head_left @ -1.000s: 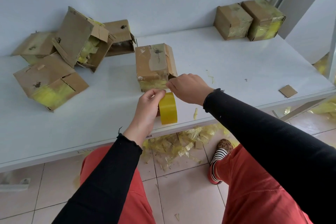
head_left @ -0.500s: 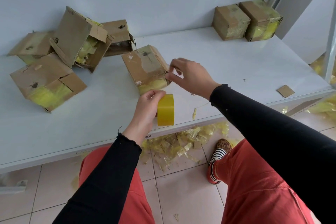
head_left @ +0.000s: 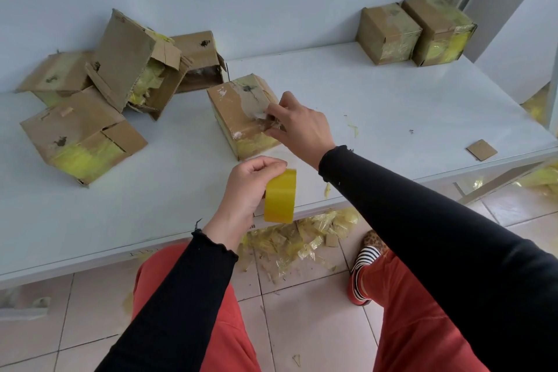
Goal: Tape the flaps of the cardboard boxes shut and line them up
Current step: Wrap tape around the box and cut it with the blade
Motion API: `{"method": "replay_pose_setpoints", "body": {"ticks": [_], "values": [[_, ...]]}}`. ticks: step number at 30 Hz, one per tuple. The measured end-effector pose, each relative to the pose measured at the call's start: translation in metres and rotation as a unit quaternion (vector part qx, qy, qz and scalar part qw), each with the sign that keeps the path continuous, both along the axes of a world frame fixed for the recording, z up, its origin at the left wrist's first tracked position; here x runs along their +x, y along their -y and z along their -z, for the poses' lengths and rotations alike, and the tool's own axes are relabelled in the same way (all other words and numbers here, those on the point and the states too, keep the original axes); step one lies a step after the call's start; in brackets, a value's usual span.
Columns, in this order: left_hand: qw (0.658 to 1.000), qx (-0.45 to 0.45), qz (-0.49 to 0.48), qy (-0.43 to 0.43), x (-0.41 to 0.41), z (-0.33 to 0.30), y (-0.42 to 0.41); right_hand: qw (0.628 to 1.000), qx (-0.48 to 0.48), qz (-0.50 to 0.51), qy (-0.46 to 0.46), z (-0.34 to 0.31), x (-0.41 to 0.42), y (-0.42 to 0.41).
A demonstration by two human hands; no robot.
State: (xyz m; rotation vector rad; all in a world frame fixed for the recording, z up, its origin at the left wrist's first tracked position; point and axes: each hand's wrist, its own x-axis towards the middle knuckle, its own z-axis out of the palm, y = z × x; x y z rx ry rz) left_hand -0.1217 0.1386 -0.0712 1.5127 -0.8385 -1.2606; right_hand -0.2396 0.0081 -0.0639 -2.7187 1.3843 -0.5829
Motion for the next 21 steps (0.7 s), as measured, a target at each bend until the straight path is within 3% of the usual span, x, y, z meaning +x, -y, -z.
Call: {"method": "replay_pose_setpoints", "body": {"ticks": [2, 4, 7, 10, 13, 17, 19, 21], "values": [[1.0, -0.004, 0.003, 0.025, 0.002, 0.0, -0.001, 1.0, -0.012, -0.013, -0.006, -0.003, 0.003, -0.001], [1.0, 0.009, 0.025, -0.001, 0.005, -0.001, 0.0, 1.0, 0.007, -0.026, 0.01, -0.008, 0.0, -0.002], [0.998, 0.028, 0.04, -0.042, 0.011, -0.003, 0.0, 0.979, 0.089, 0.021, 0.18, -0.012, -0.017, -0.009], [0.996, 0.043, 0.039, -0.063, 0.015, -0.003, 0.001, 0.912, 0.214, 0.068, 0.343, -0.01, -0.042, -0.034], [0.997, 0.049, 0.031, -0.049, 0.013, -0.004, -0.001, 0.877, 0.358, -0.004, 0.319, -0.004, -0.062, -0.076], [0.999, -0.007, -0.009, -0.031, 0.007, -0.014, -0.001, 0.819, 0.475, -0.113, 0.302, -0.01, -0.077, -0.127], [0.998, -0.021, -0.042, -0.03, 0.005, -0.022, 0.002, 0.792, 0.494, -0.14, 0.331, -0.02, -0.078, -0.138], [0.997, -0.042, -0.059, -0.012, 0.004, -0.031, 0.008, 0.808, 0.465, -0.138, 0.336, -0.029, -0.073, -0.137]]}}
